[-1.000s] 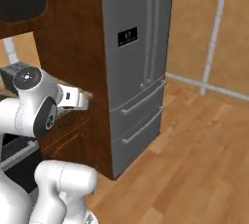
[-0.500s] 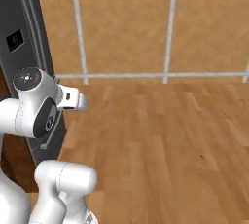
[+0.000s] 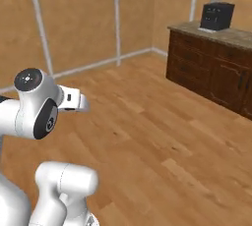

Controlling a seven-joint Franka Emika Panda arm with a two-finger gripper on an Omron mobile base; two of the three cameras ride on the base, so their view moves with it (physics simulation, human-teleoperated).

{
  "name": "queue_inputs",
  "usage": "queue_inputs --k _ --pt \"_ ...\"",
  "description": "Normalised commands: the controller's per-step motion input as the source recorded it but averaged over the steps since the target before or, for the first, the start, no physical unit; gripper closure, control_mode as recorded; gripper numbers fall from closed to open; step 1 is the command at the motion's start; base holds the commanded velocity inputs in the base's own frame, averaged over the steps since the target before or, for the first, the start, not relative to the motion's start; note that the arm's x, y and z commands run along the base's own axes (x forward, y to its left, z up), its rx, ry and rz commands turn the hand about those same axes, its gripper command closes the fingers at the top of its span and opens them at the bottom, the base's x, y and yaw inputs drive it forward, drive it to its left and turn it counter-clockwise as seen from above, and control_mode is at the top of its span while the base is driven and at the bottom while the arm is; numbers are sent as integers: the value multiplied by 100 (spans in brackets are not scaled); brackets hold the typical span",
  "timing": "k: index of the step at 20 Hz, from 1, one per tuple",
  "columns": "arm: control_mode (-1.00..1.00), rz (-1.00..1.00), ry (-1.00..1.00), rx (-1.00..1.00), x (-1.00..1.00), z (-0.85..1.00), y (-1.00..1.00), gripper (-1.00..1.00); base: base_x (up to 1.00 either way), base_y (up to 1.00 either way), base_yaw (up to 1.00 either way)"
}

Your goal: Navigate to the dishwasher.

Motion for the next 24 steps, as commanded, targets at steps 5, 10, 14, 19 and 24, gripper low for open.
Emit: queue_inputs --k 5,10,14,19,24 --pt "100 0 0 0 0 0 0 -100 0 0 -85" --pt "100 0 0 0 0 0 0 -100 37 0 -74" --pt "100 0 0 0 0 0 0 -100 46 0 -72" --pt "100 0 0 0 0 0 0 -100 47 0 -74" --pt "100 0 0 0 0 0 0 -100 45 0 -76"
